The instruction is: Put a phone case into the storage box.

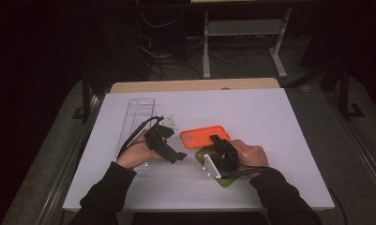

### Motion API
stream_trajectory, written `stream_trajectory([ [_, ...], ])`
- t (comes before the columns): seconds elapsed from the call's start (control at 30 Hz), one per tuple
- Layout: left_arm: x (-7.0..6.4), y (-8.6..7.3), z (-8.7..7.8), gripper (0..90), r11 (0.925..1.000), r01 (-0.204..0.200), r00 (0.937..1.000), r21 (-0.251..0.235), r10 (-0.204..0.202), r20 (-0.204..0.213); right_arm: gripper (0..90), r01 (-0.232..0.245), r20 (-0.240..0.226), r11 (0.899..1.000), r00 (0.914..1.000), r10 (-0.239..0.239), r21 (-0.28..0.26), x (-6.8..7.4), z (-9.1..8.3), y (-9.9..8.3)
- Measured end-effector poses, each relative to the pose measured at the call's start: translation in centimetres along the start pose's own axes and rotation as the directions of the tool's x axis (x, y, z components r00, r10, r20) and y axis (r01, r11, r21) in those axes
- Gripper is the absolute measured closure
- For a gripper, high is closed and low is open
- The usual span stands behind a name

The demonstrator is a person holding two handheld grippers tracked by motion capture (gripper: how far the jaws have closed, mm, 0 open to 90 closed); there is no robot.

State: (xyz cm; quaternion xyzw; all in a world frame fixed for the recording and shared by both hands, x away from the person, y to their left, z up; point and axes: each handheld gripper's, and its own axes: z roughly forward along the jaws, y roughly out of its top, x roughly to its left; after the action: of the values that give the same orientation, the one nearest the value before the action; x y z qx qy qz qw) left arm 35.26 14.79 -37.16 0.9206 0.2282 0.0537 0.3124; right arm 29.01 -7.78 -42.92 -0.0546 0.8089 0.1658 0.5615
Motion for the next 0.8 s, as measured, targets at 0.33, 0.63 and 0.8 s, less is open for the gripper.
stream_trajectory([
  [0.33, 0.1, -0.1, 0.1, 0.0, 0.9998, -0.017, 0.9998, 0.004, 0.017, -0.006, 77.8, -0.123, -0.033, 0.992, 0.9918, 0.123, 0.010, -0.5, 0.1, -0.8],
  [0.63, -0.1, -0.1, 0.3, 0.0, 0.9995, 0.024, 0.9996, -0.021, -0.025, -0.010, 77.8, -0.244, -0.094, 0.970, 0.9652, 0.244, 0.019, -1.3, 0.2, -1.0],
  [0.8, 0.0, -0.1, 0.3, 0.0, 0.9996, 0.008, 0.9999, -0.027, -0.008, -0.015, 77.8, -0.373, -0.130, 0.927, 0.9184, 0.374, 0.035, -1.7, 0.2, -1.2],
])
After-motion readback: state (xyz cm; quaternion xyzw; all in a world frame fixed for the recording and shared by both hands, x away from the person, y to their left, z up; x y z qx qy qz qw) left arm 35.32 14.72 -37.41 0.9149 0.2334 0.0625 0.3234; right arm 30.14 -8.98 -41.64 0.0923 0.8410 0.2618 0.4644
